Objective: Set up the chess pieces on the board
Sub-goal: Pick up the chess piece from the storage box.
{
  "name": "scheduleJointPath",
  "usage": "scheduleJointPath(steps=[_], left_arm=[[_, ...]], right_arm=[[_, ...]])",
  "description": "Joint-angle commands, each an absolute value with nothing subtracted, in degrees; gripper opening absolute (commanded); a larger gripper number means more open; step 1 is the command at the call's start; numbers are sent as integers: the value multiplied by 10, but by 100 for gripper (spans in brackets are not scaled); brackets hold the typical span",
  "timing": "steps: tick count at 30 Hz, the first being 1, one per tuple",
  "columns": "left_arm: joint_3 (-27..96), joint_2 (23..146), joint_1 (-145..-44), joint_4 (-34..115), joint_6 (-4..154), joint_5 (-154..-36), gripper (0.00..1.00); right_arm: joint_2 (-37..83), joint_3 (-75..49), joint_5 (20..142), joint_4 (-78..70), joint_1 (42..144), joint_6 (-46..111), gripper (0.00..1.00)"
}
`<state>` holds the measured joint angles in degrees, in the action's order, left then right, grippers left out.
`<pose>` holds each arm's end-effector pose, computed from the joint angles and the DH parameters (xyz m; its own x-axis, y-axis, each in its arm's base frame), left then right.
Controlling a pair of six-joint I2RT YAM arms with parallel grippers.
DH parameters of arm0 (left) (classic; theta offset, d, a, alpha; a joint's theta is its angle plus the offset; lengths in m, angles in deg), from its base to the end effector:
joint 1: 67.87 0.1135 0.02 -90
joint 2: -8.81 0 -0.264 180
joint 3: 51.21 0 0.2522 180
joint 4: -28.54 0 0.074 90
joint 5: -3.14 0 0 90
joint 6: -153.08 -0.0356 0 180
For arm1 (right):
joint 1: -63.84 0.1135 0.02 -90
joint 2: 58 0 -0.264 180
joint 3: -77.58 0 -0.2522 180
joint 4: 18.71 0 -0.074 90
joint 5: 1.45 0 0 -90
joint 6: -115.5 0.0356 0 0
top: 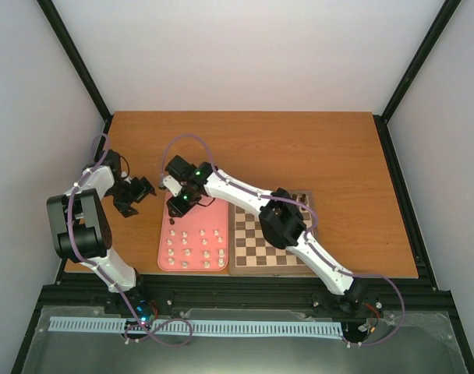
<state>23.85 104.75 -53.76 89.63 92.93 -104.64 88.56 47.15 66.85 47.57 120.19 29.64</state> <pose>0.2917 0.0621 0.1794 -0.7380 -0.6742 0.0293 -0.6434 0.6899 -0.3318 0.2884 0.4571 0.1766 -0.5561 -0.7144 -0.4248 -0.8276 0.4291 0.3618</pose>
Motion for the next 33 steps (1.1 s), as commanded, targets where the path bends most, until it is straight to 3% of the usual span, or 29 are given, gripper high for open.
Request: scheduleJointPath(steps=[1, 20, 33], left_arm=[[235, 1034, -540, 885, 942, -1056, 100], [229, 1036, -546, 878, 942, -1065, 100], [229, 1037, -546, 878, 939, -1067, 100]], right_arm=[[913, 506, 656, 448, 1206, 309, 36], [956, 535, 671, 426, 1204, 326, 33], [954, 534, 699, 444, 1199, 325, 6]])
